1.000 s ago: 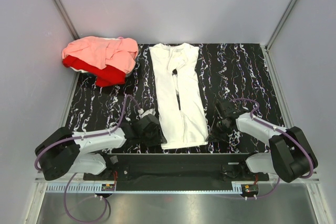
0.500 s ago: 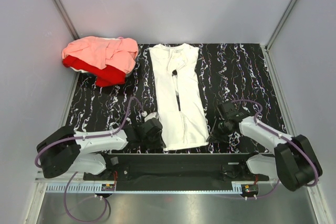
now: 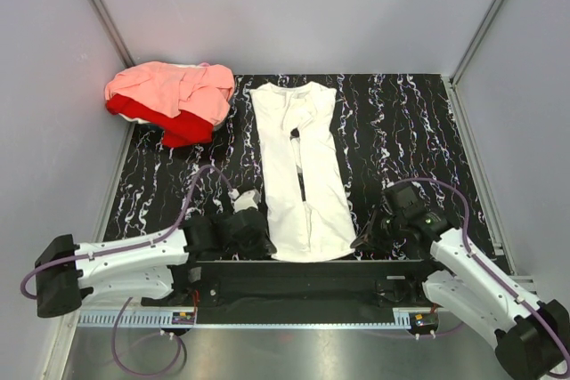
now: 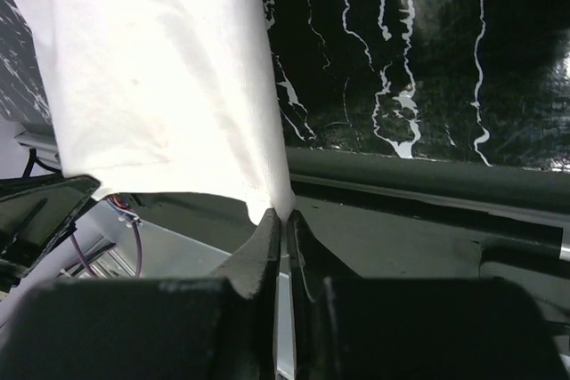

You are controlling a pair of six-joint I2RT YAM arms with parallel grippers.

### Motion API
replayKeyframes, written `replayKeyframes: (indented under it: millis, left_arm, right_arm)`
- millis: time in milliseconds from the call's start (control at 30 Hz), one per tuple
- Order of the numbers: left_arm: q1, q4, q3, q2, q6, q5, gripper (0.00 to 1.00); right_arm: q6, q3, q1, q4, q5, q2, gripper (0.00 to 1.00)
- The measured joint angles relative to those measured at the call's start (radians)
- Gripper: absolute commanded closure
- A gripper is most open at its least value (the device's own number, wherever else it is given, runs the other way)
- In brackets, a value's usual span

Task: Fold and stack the t-shirts
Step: Fold the tshirt

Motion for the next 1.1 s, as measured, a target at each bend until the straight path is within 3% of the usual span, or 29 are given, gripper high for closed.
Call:
replayKeyframes:
  millis: [100, 233, 500, 800, 1100]
  left_arm:
    - [0.0, -0.066, 0.038, -0.01, -0.002, -0.027, 1.0]
    - [0.038, -0.13, 0.14, 0.002, 0.029, -0.044, 1.0]
    - [0.285, -0.136, 0.267, 0.084, 0.188, -0.002, 1.0]
    - [0.539, -0.106, 0.46, 0.349, 0.393, 0.119, 1.0]
    - [0.675, -0.092, 0.706, 0.623, 0.527, 0.219, 1.0]
  right_arm:
    - [0.005, 0.032, 0.002, -0.039, 0.004, 0.016, 1.0]
    - [-0.018, 0.195, 0.003, -0.073, 0.031, 0.13, 1.0]
    - [-0.114, 0.509, -0.013, -0.054, 0.087, 0.421, 1.0]
    - [-0.23, 0.835, -0.101, -0.056, 0.116, 0.763, 1.0]
    - [-0.304, 1.128, -0.212, -0.085, 0.106, 1.045, 1.0]
